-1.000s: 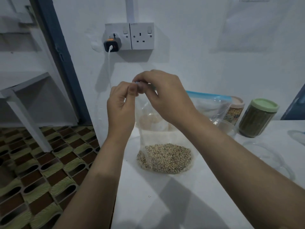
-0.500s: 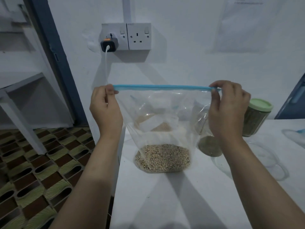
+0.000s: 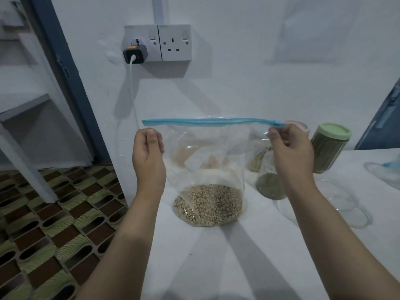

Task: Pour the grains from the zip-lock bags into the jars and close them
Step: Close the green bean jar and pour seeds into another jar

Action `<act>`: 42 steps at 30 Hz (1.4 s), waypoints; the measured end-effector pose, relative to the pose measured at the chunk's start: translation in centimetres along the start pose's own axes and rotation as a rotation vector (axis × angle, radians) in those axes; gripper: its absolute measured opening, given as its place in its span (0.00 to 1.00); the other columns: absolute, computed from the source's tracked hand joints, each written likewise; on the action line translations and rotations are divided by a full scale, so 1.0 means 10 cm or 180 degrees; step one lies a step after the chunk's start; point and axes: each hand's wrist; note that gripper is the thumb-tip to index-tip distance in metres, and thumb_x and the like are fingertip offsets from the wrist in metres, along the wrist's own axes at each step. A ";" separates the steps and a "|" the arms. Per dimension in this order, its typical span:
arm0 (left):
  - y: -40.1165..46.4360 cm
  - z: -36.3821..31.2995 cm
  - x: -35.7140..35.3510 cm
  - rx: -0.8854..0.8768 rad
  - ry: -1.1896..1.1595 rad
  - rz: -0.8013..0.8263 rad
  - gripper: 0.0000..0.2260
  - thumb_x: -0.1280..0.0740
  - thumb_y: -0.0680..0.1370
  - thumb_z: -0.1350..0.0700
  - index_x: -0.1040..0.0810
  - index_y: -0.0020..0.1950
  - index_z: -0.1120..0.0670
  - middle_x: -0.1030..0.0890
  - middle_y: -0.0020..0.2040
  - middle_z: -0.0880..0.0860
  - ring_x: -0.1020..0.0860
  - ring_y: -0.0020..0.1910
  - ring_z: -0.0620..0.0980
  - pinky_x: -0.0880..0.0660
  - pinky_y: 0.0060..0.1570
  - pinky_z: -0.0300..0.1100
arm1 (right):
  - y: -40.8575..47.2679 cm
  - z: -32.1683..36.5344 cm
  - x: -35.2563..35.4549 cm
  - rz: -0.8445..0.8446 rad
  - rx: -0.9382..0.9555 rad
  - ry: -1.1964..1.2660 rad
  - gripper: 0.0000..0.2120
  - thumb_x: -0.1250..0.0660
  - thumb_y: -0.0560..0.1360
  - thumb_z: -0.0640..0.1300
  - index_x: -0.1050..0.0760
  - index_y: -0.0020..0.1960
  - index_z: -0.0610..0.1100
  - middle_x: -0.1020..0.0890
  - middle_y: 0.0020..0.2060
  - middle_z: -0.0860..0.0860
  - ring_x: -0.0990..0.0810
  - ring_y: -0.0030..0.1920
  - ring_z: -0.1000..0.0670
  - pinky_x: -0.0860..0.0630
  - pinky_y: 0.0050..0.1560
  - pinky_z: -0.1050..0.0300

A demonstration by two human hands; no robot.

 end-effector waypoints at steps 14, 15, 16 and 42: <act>0.14 0.27 0.21 0.0989 -0.0766 0.0842 0.23 0.50 0.83 0.44 0.19 0.49 0.52 0.16 0.45 0.50 0.19 0.46 0.49 0.24 0.44 0.41 | 0.11 0.01 -0.20 0.0303 -0.0486 0.0471 0.28 0.35 0.79 0.42 0.40 0.76 0.51 0.32 0.70 0.51 0.23 0.55 0.60 0.26 0.60 0.58; 0.13 0.52 0.27 0.1208 -0.0483 0.0952 0.20 0.48 0.85 0.50 0.17 0.50 0.52 0.16 0.49 0.50 0.18 0.51 0.49 0.23 0.52 0.46 | 0.02 -0.05 -0.17 0.0226 -0.0411 0.0365 0.32 0.35 0.77 0.43 0.43 0.77 0.51 0.35 0.72 0.51 0.25 0.58 0.58 0.28 0.61 0.59; 0.09 0.74 0.33 0.1411 -0.0125 0.1091 0.17 0.46 0.85 0.59 0.16 0.53 0.53 0.16 0.53 0.51 0.19 0.56 0.50 0.25 0.59 0.51 | -0.11 -0.13 -0.13 0.0099 -0.0256 0.0288 0.32 0.35 0.74 0.44 0.41 0.76 0.50 0.34 0.71 0.51 0.26 0.60 0.57 0.28 0.62 0.58; -0.78 0.67 0.57 0.1791 0.1134 0.1707 0.06 0.36 0.81 0.59 0.20 0.52 0.57 0.15 0.43 0.55 0.16 0.43 0.53 0.21 0.53 0.53 | -0.65 -1.17 -0.35 0.1520 -0.0855 0.0389 0.12 0.38 0.79 0.54 0.22 0.57 0.68 0.25 0.67 0.58 0.29 0.70 0.54 0.33 0.72 0.42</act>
Point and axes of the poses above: each hand's wrist, its own y-axis towards the middle knuckle, its own x-axis out of the back of the hand, z = x × y
